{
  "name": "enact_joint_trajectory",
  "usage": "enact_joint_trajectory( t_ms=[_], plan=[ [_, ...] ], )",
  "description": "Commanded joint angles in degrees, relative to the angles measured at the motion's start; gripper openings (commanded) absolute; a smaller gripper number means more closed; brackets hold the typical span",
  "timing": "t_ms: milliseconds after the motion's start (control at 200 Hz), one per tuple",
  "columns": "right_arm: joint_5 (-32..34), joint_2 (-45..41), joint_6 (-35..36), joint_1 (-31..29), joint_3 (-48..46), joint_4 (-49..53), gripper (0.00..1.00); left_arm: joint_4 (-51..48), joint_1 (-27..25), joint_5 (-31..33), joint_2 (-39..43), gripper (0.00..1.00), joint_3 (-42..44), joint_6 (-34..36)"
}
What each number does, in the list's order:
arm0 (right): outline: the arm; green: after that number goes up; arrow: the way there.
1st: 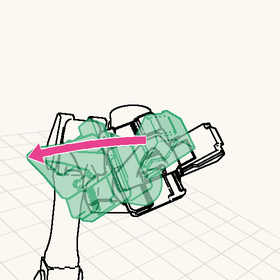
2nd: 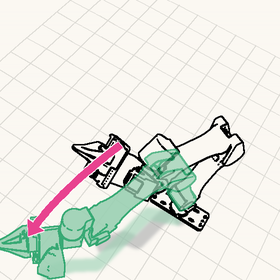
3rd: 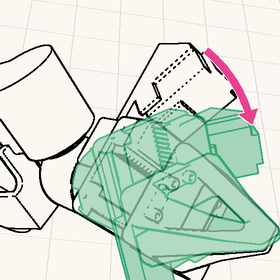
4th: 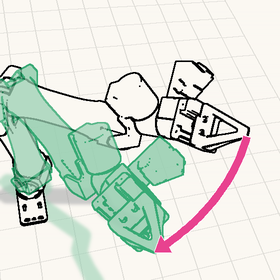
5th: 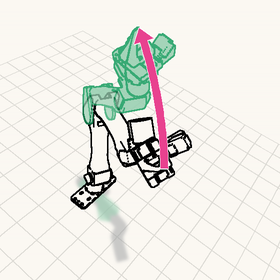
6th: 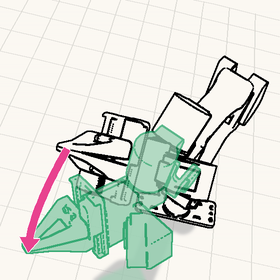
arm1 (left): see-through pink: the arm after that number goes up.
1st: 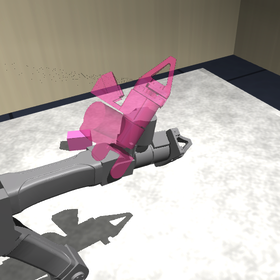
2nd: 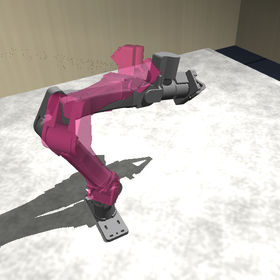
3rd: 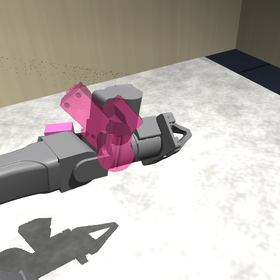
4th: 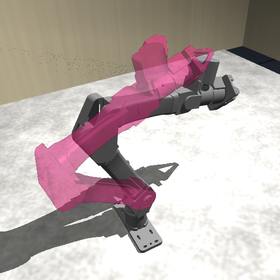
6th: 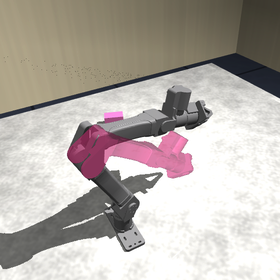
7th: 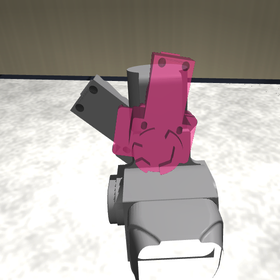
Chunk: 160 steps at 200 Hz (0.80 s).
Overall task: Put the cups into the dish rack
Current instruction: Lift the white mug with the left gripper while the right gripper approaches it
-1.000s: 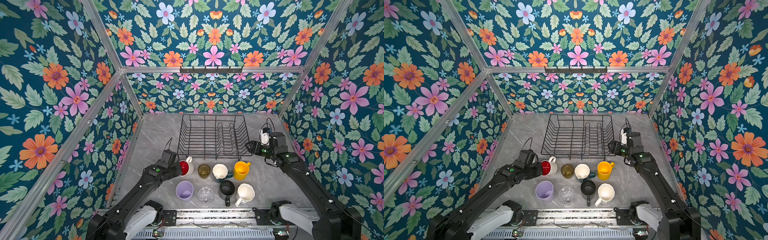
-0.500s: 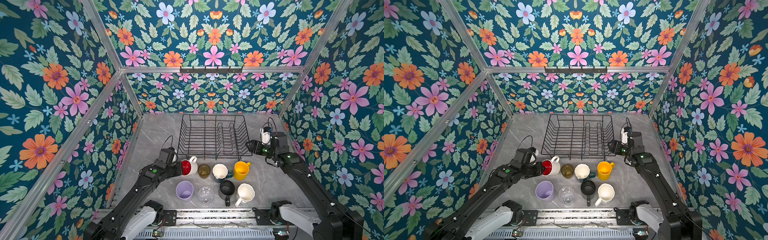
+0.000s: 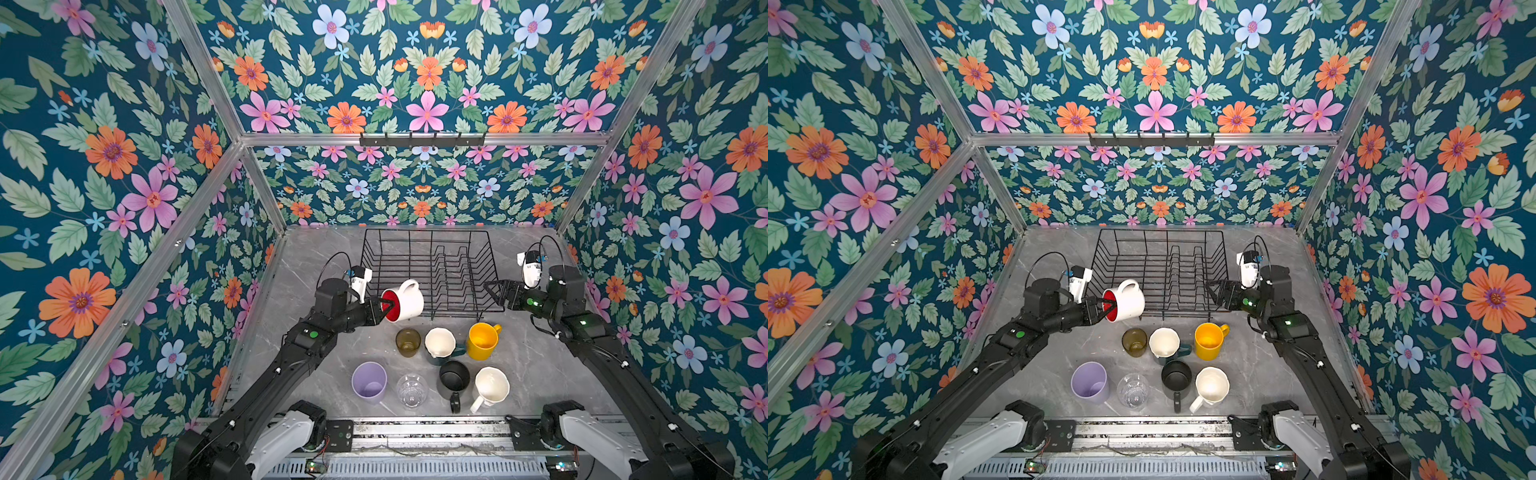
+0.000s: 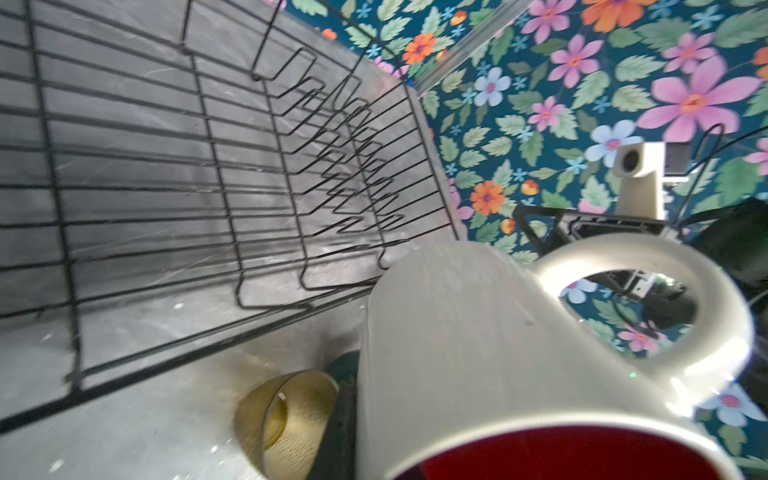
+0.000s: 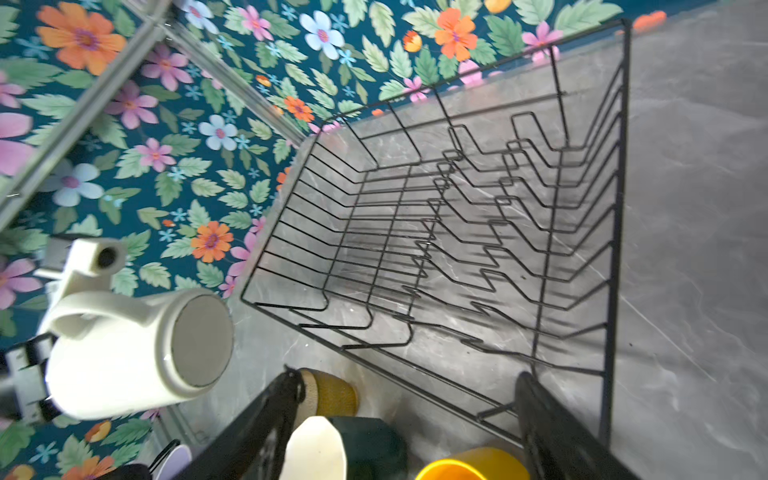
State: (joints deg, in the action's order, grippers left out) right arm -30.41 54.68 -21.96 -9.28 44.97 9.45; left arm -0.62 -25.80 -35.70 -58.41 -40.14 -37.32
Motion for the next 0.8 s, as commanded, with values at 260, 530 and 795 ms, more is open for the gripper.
enact_joint_trajectory(
  t_ms=[260,530,795],
  plan=[
    [-19.1,-6.9,-1.2,0.0,-5.0,-21.7,0.91,43.5,0.0,-19.8,-12.6,0.0,-0.6,-18.5],
    [-26.1,-4.3,-2.6,-0.9,-6.2,-38.3,0.92,49.4,-0.5,-22.7,-15.8,0.0,-0.1,-23.5],
    [-25.4,-0.1,15.8,-12.9,0.9,-26.4,0.95,50.9,-1.4,-23.5,-17.6,0.0,0.1,-25.8]
  ],
)
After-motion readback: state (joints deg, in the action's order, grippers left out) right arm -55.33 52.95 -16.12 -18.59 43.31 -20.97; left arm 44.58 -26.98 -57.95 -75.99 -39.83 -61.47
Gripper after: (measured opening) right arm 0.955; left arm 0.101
